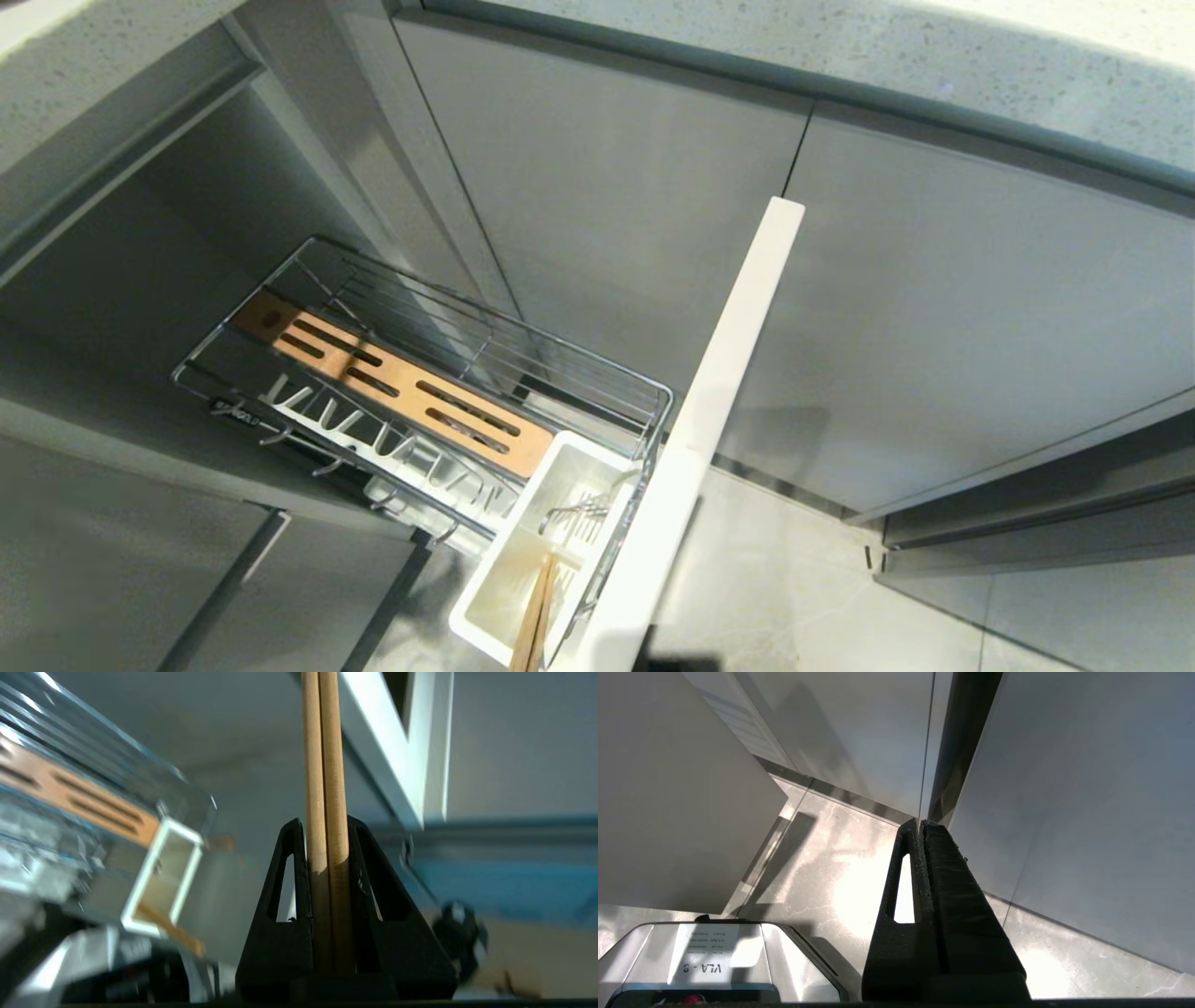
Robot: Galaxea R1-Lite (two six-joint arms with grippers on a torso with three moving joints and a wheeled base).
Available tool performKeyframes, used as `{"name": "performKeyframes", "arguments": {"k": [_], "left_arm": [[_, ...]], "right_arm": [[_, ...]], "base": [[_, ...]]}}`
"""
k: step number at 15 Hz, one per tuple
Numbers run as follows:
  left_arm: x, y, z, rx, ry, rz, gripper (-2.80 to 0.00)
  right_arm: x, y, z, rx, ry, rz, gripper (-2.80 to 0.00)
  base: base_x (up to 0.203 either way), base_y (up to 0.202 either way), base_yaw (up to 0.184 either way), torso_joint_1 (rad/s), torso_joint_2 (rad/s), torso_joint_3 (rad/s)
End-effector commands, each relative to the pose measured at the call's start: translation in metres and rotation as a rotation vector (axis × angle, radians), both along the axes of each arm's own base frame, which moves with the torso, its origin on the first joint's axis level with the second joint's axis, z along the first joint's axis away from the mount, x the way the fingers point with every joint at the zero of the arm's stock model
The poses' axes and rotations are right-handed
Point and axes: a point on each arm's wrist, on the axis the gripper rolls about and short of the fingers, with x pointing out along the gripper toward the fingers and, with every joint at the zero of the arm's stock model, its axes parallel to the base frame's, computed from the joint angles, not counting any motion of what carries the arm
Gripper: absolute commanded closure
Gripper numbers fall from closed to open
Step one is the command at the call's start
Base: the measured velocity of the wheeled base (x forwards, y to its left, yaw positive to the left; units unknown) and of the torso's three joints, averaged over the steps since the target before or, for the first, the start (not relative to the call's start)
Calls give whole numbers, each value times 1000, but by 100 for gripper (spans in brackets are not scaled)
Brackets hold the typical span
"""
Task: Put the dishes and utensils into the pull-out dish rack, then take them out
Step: Pick up the chopsticks and place it in the cupboard
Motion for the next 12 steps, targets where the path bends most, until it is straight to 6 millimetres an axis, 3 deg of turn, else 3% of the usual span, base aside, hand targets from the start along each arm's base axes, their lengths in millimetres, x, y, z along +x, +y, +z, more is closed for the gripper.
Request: {"name": "performKeyframes", "arguments": {"k": [1,12], "left_arm": [[4,-4,-5,29,59,-100,0],[23,-17,-43,505,309,-273,0]], "right_arm": [[0,0,0,0,2,1,0],[0,0,0,0,2,1,0]], "base": [[0,0,0,0,0,0],[0,0,0,0,0,0]]}}
